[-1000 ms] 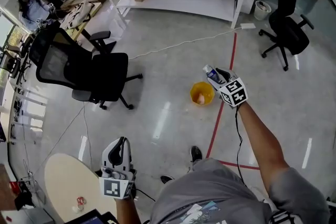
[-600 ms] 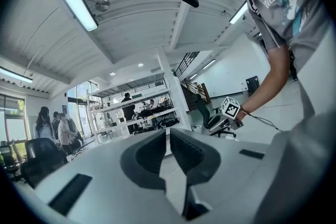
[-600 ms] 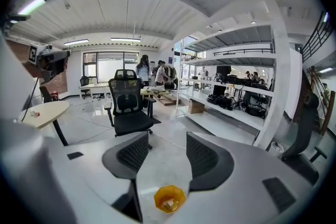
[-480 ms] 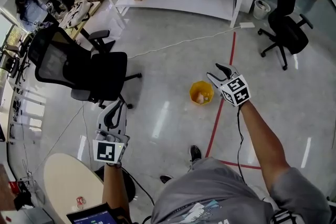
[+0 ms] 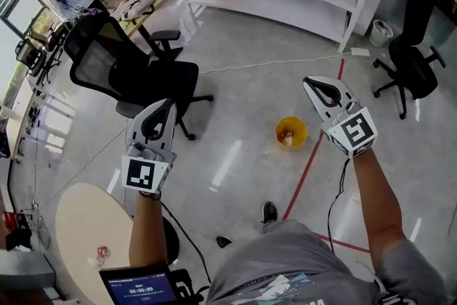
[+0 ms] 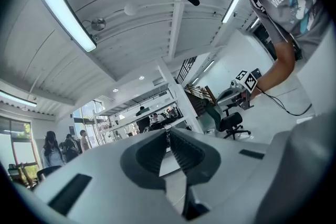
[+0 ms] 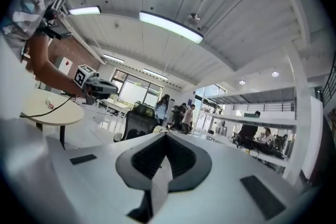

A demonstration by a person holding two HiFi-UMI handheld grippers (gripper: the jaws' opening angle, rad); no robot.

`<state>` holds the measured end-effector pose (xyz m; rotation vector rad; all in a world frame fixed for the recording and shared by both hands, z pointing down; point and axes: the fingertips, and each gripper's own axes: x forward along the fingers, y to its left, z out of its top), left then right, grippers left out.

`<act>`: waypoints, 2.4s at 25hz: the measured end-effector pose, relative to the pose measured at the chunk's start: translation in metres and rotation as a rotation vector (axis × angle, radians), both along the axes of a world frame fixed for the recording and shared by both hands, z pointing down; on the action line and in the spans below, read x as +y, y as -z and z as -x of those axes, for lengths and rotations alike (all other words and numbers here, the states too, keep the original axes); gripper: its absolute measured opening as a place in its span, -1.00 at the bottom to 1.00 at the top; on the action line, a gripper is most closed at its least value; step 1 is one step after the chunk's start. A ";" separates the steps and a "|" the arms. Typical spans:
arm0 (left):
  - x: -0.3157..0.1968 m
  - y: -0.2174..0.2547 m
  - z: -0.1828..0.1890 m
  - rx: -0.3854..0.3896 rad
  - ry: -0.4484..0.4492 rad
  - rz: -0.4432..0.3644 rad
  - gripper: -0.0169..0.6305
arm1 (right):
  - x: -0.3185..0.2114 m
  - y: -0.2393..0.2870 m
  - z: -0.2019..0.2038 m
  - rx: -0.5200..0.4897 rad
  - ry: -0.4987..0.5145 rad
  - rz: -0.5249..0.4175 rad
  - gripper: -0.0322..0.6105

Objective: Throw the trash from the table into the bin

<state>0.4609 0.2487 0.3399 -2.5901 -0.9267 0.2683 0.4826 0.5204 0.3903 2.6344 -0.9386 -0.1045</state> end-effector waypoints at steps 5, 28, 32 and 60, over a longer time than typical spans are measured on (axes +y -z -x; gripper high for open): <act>-0.036 0.021 0.022 0.032 0.066 0.022 -0.74 | -0.061 0.050 0.017 0.090 0.121 0.010 -0.88; -0.376 0.061 0.317 0.133 0.558 0.034 -0.74 | -0.476 0.120 0.202 0.158 0.614 0.033 -0.88; -0.434 0.056 0.373 0.149 0.634 0.046 -0.74 | -0.543 0.120 0.249 0.187 0.698 0.034 -0.88; -0.678 -0.011 0.708 0.080 1.245 -0.144 -0.74 | -0.937 0.040 0.516 0.071 1.288 0.127 -0.88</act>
